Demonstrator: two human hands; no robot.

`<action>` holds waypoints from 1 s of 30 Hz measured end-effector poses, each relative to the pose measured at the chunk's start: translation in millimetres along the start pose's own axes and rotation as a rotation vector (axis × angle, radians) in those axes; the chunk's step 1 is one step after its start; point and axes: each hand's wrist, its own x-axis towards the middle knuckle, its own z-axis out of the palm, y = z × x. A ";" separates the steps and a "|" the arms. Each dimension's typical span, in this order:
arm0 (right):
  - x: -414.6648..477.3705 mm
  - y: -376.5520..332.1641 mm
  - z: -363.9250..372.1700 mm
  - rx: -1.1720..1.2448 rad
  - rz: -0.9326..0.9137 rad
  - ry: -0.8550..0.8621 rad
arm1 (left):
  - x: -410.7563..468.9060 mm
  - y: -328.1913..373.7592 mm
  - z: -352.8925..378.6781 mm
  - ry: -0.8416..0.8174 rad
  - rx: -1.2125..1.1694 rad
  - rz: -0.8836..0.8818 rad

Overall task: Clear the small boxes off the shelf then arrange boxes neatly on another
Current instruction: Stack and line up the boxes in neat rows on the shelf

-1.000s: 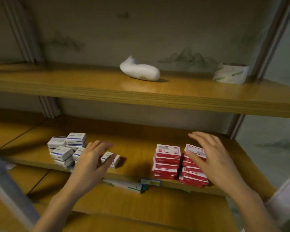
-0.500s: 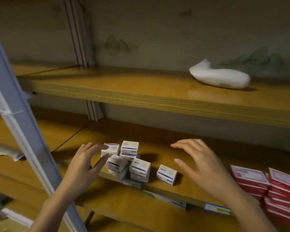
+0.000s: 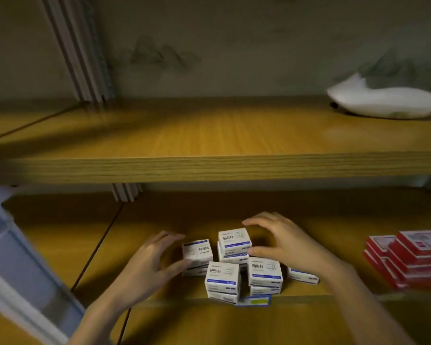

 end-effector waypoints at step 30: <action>32.8 42.5 -13.6 0.014 0.177 0.074 | 68.9 -17.4 8.0 0.009 -0.229 -0.014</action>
